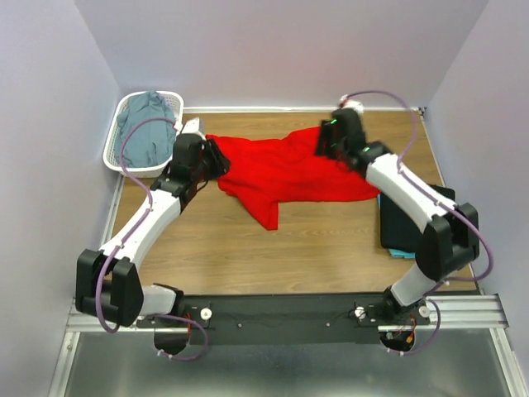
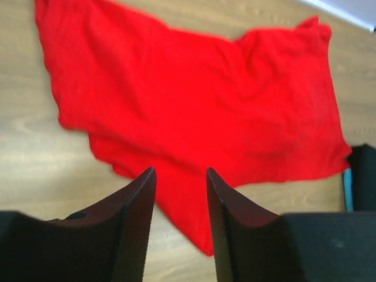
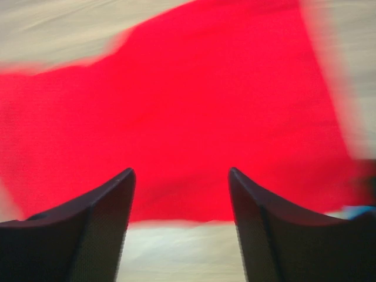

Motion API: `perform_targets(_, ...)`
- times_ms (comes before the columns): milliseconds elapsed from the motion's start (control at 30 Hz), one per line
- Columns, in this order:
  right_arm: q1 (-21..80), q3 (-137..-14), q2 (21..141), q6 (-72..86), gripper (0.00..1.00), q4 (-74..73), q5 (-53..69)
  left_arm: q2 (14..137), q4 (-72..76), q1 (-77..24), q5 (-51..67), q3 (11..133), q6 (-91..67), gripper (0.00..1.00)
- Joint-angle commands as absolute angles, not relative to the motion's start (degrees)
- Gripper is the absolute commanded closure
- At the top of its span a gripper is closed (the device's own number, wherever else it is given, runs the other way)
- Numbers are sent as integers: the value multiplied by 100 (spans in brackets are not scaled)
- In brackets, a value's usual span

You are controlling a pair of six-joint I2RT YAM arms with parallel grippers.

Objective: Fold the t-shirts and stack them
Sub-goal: Flatten the tshirt out

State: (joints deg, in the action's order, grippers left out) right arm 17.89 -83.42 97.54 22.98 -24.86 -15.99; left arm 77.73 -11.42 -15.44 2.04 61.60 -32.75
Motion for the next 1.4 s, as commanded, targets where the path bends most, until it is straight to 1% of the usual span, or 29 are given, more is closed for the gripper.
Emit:
perform_targets(0,3522,-7306,9413,2426,32,-1671,-1257,7349,-563,-1600,-141,5171,-3761,54)
perform_targets(33,3751,-6973,9439,2539,35,-1566,-1239,7278,-545,-1600,-132,5072,-3779,54)
perform_targets(67,4231,-6831,9492,2584,42,-1330,-1265,7121,-528,-1600,-132,4993,-3753,55)
perform_targets(133,4665,-6584,9780,2610,44,-1135,-1423,6953,-650,-1582,-271,4948,-3665,55)
perform_targets(233,5376,-6653,10290,2523,48,-1090,-1721,6760,-826,-1398,-299,5018,-3525,55)
perform_targets(400,5748,-6873,10801,2391,48,-1063,-2056,6601,-922,-950,-106,5106,-3314,55)
perform_targets(567,5801,-6987,11074,2382,48,-1063,-2153,6548,-914,-853,-26,5080,-3252,55)
perform_targets(633,5827,-7066,11267,2356,48,-1072,-2267,6548,-879,-844,184,5054,-3252,55)
perform_targets(700,5845,-7110,11416,2338,50,-1072,-2416,6539,-835,-844,220,5045,-3261,55)
perform_targets(833,5854,-7216,11531,2303,68,-1090,-2593,6548,-791,-844,334,5027,-3278,55)
perform_targets(867,5862,-7259,11523,2285,77,-1099,-2593,6539,-782,-844,343,5019,-3287,55)
perform_targets(900,5862,-7347,11496,2276,83,-1212,-2480,6548,-765,-844,369,5010,-3296,55)
perform_targets(933,5854,-7574,11374,2250,91,-1422,-2365,6539,-756,-844,387,5010,-3287,55)
perform_targets(967,5854,-7733,11277,2233,93,-1502,-2208,6530,-765,-844,395,5018,-3278,55)
perform_targets(1000,5854,-7874,11015,2198,96,-1564,-1806,6522,-765,-844,404,5045,-3270,55)
perform_targets(1100,5845,-8496,10645,2180,97,-1801,-1058,6504,-835,-844,439,5124,-3234,55)
perform_targets(1200,5766,-9034,10293,2223,96,-2039,-695,6451,-896,-844,492,5229,-3217,55)
perform_targets(1333,5275,-8992,10221,2530,95,-2065,-457,6425,-905,-844,553,5230,-3191,55)
perform_targets(1367,5021,-8887,10265,2583,94,-2065,-300,6442,-897,-844,606,5212,-3182,55)
